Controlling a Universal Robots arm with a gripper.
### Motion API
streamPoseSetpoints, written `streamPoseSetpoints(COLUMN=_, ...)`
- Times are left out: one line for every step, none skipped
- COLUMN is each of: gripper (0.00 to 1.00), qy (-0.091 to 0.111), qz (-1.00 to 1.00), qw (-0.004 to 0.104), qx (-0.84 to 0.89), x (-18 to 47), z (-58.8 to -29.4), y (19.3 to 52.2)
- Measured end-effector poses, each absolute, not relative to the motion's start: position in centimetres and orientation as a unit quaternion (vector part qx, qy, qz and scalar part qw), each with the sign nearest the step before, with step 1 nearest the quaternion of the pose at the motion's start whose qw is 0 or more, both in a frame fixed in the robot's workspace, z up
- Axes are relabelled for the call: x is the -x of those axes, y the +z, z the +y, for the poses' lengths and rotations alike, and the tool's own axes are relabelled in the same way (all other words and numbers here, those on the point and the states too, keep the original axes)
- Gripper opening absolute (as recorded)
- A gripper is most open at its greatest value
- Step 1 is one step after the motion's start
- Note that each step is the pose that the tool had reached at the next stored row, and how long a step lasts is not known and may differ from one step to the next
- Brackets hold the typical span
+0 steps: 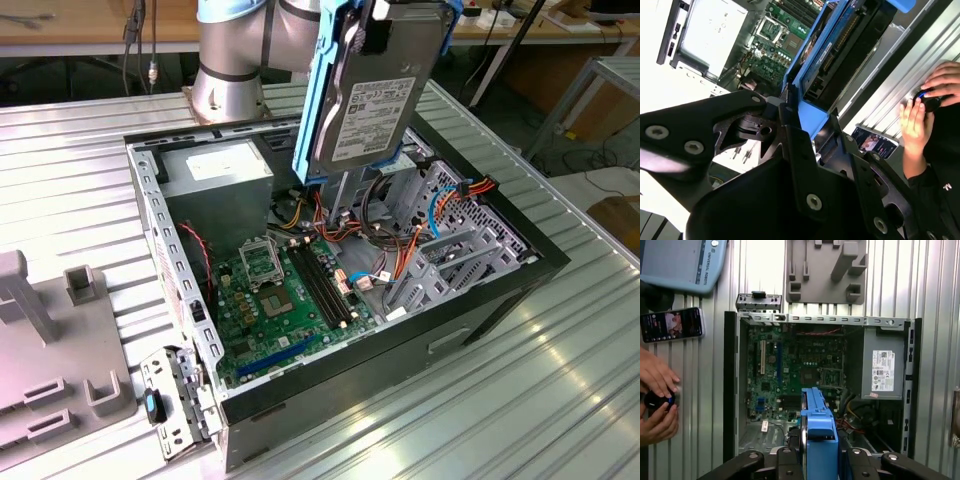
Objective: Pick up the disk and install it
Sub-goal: 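Insert the disk into the insertion slot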
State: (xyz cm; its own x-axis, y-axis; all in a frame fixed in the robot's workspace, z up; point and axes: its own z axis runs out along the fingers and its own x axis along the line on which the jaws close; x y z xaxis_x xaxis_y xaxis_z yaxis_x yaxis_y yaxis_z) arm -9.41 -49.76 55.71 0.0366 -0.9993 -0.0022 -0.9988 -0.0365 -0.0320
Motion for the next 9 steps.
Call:
streamPoseSetpoints(gripper=0.37, qy=-0.010, qz=0.694, qw=0.013, qx=0.720, x=9.3, z=-49.8, y=55.6)
streamPoseSetpoints(gripper=0.37, qy=-0.010, qz=0.694, qw=0.013, qx=0.720, x=9.1, z=-49.9, y=55.6)
streamPoseSetpoints(gripper=0.37, qy=-0.010, qz=0.694, qw=0.014, qx=0.720, x=8.7, z=-50.0, y=55.5)
streamPoseSetpoints(gripper=0.37, qy=-0.008, qz=0.694, qw=0.014, qx=0.720, x=8.0, z=-50.0, y=55.4)
streamPoseSetpoints(gripper=0.37, qy=-0.007, qz=0.694, qw=0.014, qx=0.720, x=7.5, z=-50.1, y=55.3)
streamPoseSetpoints(gripper=0.37, qy=-0.006, qz=0.694, qw=0.013, qx=0.720, x=7.0, z=-50.1, y=55.2)
streamPoseSetpoints(gripper=0.37, qy=-0.005, qz=0.694, qw=0.013, qx=0.720, x=5.9, z=-50.2, y=55.2)
streamPoseSetpoints(gripper=0.37, qy=-0.005, qz=0.694, qw=0.013, qx=0.720, x=5.5, z=-50.2, y=55.1)
streamPoseSetpoints(gripper=0.37, qy=-0.005, qz=0.694, qw=0.013, qx=0.720, x=4.8, z=-50.3, y=55.0)
